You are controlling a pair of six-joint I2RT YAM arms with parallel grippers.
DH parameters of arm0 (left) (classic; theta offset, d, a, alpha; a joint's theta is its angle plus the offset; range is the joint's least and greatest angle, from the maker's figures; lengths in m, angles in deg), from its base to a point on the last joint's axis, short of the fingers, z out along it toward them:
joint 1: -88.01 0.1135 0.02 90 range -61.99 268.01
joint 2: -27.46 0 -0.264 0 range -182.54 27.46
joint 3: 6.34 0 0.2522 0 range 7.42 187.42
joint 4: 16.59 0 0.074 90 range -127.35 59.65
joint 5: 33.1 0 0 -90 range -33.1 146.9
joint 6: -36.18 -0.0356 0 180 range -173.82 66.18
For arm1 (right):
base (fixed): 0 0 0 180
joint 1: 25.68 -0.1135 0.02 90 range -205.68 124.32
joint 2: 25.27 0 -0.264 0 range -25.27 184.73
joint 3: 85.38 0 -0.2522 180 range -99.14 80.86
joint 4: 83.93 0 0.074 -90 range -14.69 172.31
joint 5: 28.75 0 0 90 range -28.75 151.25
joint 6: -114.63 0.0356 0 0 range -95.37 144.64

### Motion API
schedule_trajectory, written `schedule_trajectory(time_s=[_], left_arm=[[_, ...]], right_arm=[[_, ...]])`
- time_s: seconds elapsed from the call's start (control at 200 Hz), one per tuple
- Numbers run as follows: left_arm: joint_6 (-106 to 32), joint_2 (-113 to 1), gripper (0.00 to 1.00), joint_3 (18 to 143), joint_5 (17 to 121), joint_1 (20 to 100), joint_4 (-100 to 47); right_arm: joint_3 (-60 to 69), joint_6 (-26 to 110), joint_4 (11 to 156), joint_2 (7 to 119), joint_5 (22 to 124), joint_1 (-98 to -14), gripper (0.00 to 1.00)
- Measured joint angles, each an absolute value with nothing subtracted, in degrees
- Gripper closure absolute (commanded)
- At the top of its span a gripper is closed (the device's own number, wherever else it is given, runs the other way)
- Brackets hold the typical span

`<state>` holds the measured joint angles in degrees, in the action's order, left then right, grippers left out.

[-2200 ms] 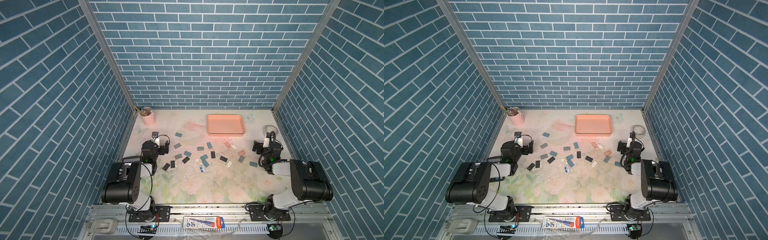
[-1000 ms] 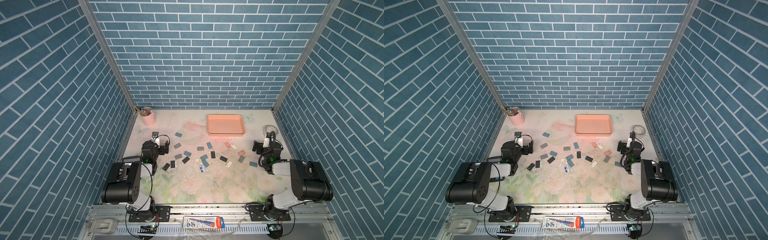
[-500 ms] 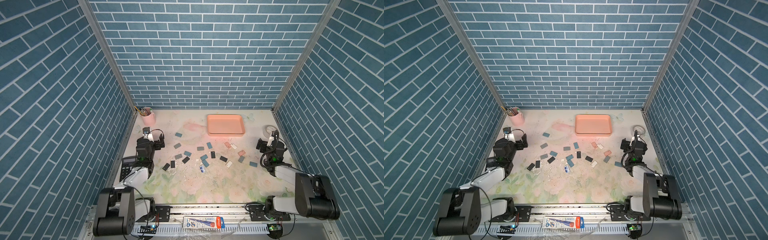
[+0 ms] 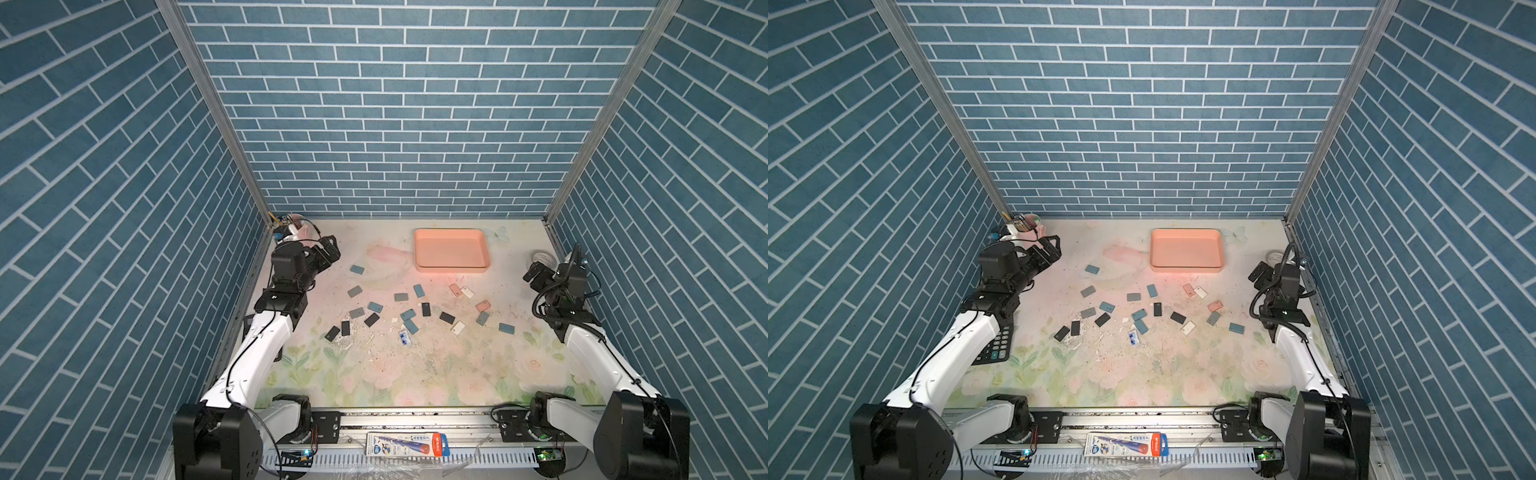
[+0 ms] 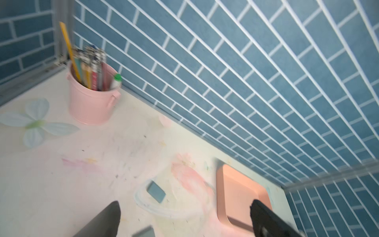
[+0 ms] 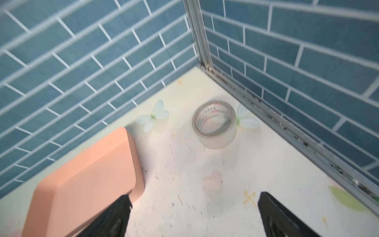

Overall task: Put the eraser in the storage box
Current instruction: Pick up the eraser from the center of the board.

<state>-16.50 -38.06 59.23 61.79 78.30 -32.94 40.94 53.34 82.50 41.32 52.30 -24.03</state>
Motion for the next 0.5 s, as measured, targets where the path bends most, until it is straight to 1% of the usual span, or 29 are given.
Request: schedule_trajectory(time_s=[0.08, 0.155, 0.28, 0.365, 0.5], left_arm=[[-17.00, -40.66, 0.00, 62.01, 62.42, 72.75, -37.75], [-17.40, -44.79, 0.00, 64.43, 63.08, 66.93, -41.42], [-17.55, -51.02, 0.00, 67.08, 64.34, 58.58, -44.35], [-16.98, -52.79, 0.00, 67.03, 65.96, 55.09, -44.39], [-15.67, -53.01, 0.00, 66.29, 68.37, 52.77, -42.32]], right_arm=[[38.16, 53.08, 75.04, 43.41, 51.98, -27.11, 0.01], [36.57, 52.14, 69.12, 45.49, 51.63, -31.81, 0.02], [34.10, 49.91, 63.41, 50.80, 51.65, -38.10, 0.04], [33.55, 48.47, 61.77, 54.47, 51.89, -40.13, 0.05], [31.52, 45.37, 59.13, 60.46, 51.45, -43.13, 0.06]])
